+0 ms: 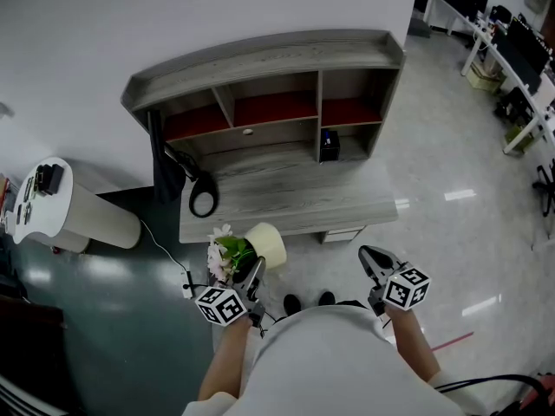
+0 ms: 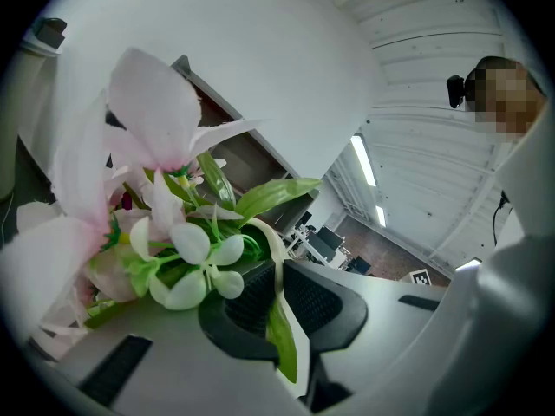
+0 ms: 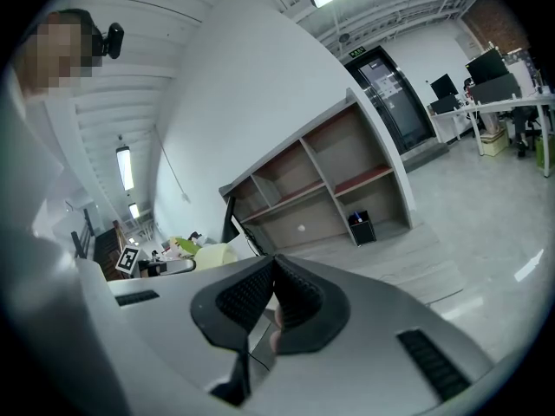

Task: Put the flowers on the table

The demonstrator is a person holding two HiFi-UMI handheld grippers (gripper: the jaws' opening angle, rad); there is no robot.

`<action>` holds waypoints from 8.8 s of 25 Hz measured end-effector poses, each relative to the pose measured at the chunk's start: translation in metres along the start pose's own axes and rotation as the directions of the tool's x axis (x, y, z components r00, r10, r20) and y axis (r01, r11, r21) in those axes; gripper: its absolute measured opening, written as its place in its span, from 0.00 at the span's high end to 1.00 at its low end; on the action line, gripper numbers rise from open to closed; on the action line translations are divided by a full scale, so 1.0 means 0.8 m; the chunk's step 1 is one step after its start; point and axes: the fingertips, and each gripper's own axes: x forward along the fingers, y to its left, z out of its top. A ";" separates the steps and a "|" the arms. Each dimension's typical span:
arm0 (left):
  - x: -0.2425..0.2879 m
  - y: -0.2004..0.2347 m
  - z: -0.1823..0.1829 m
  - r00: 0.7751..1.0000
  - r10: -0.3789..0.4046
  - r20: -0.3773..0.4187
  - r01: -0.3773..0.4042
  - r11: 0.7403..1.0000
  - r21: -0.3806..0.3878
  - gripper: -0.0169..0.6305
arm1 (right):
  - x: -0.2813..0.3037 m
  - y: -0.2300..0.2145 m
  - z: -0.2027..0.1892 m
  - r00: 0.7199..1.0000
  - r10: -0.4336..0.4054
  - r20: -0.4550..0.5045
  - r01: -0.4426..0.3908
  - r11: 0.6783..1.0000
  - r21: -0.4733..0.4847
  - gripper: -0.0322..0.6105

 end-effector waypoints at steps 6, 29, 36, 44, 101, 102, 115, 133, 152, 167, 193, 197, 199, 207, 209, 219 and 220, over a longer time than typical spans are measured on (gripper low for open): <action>0.006 -0.015 -0.008 1.000 0.014 0.009 -0.014 1.000 -0.005 0.91 | -0.013 -0.013 0.005 1.000 0.014 -0.006 -0.014 1.000 0.004 0.92; 0.030 -0.040 -0.027 0.998 0.033 0.048 -0.032 0.999 -0.019 0.91 | -0.053 -0.066 -0.008 1.000 0.014 -0.009 -0.013 0.999 0.043 0.92; 0.050 -0.030 -0.016 0.999 0.013 0.031 -0.012 1.000 -0.015 0.91 | -0.044 -0.080 -0.004 1.000 -0.015 -0.002 0.016 0.998 0.059 0.92; 0.085 -0.002 0.008 1.000 -0.016 -0.005 0.016 1.000 -0.001 0.91 | -0.010 -0.090 0.016 0.999 -0.050 0.003 0.050 0.997 0.066 0.92; 0.341 0.119 0.014 0.801 -0.266 -0.536 0.368 0.926 0.090 0.91 | 0.136 -0.161 0.085 0.931 -0.364 0.031 0.346 0.907 0.241 0.92; 0.346 0.116 0.009 0.798 -0.263 -0.542 0.368 0.925 0.092 0.91 | 0.133 -0.166 0.085 0.931 -0.364 0.031 0.346 0.905 0.247 0.92; 0.417 0.076 -0.052 0.747 -0.192 -0.637 0.395 0.899 0.192 0.91 | 0.107 -0.236 0.105 0.950 -0.313 -0.012 0.307 0.920 0.246 0.92; 0.509 0.045 -0.115 0.665 0.022 -0.746 0.489 0.743 0.458 0.91 | 0.072 -0.315 0.126 0.961 -0.275 -0.023 0.271 0.925 0.264 0.92; 0.607 0.035 -0.170 0.591 0.192 -0.783 0.578 0.576 0.578 0.91 | 0.061 -0.381 0.118 0.977 -0.202 -0.069 0.213 0.938 0.274 0.92; 0.679 0.056 -0.220 0.512 0.304 -0.803 0.648 0.477 0.594 0.91 | 0.022 -0.422 0.102 0.962 -0.254 -0.100 0.273 0.908 0.317 0.92; 0.715 0.086 -0.255 0.514 0.443 -0.735 0.707 0.266 0.655 0.89 | 0.014 -0.455 0.094 0.954 -0.269 -0.134 0.299 0.889 0.347 0.92; 0.712 0.084 -0.253 0.534 0.451 -0.715 0.700 0.238 0.674 0.89 | 0.017 -0.455 0.097 0.956 -0.260 -0.133 0.290 0.896 0.337 0.92; 0.712 0.082 -0.249 0.547 0.446 -0.708 0.688 0.241 0.684 0.88 | 0.016 -0.457 0.098 0.957 -0.259 -0.132 0.289 0.897 0.335 0.92; 0.706 0.065 -0.225 0.617 0.424 -0.663 0.631 0.237 0.739 0.88 | 0.023 -0.447 0.092 0.963 -0.230 -0.139 0.263 0.912 0.314 0.92; 0.702 0.056 -0.214 0.641 0.413 -0.647 0.610 0.238 0.756 0.88 | 0.028 -0.442 0.093 0.966 -0.218 -0.140 0.251 0.920 0.300 0.92; 0.645 0.027 -0.154 0.753 0.352 -0.556 0.460 0.322 0.827 0.96 | 0.050 -0.400 0.110 0.978 -0.184 -0.103 0.204 0.950 0.238 0.92; 0.636 0.024 -0.148 0.762 0.344 -0.549 0.442 0.344 0.828 0.96 | 0.049 -0.394 0.108 0.978 -0.181 -0.102 0.201 0.950 0.240 0.92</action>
